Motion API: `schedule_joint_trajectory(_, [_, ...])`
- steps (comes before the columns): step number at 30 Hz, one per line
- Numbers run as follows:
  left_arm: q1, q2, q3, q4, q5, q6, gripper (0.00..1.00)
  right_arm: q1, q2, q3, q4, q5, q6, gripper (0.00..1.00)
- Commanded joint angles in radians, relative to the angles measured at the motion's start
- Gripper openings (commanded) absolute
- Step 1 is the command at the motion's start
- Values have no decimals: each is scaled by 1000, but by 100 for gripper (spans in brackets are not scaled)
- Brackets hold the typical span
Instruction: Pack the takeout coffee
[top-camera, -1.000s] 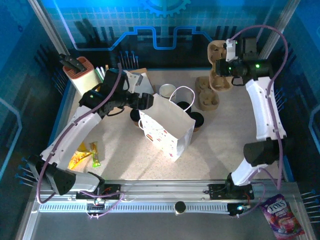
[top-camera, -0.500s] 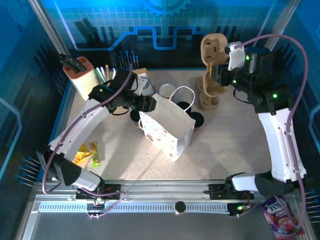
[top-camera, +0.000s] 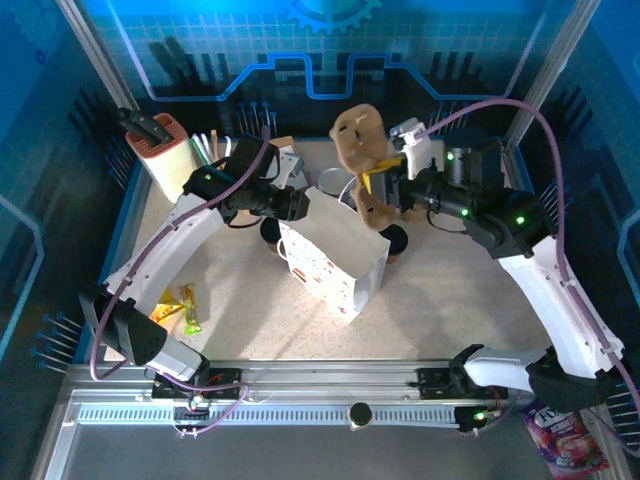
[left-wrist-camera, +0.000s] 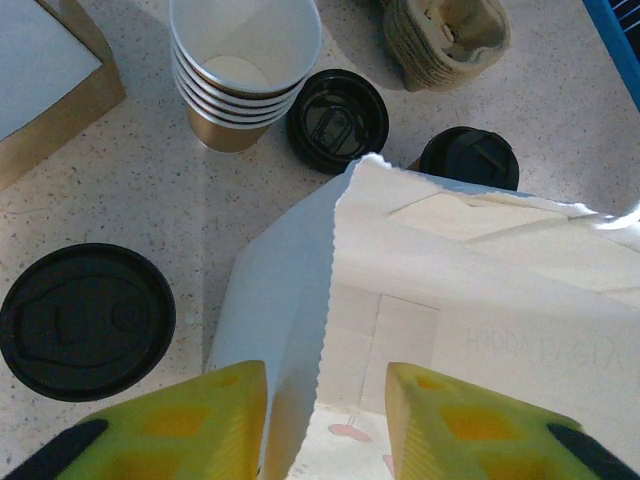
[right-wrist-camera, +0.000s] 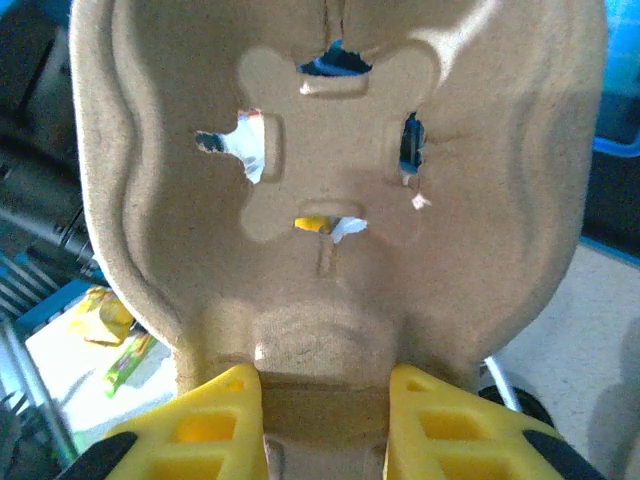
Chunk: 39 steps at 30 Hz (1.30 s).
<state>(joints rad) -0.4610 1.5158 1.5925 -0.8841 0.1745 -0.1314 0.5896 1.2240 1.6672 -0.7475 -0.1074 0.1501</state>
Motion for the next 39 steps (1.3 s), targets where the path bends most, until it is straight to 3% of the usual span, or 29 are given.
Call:
schedule_joint_trajectory(1, [1,-15,9,30,27,1,33,47,-17,-39,77,-17,2,27])
schedule_joint_trajectory(24, [40,-40,-50,74,80,-7,17,148,4,-211,195,-43,50,26])
schedule_joint_trajectory(39, [49,-48,-70,86,98,-8,11,173,37,-256,163,51,-41,26])
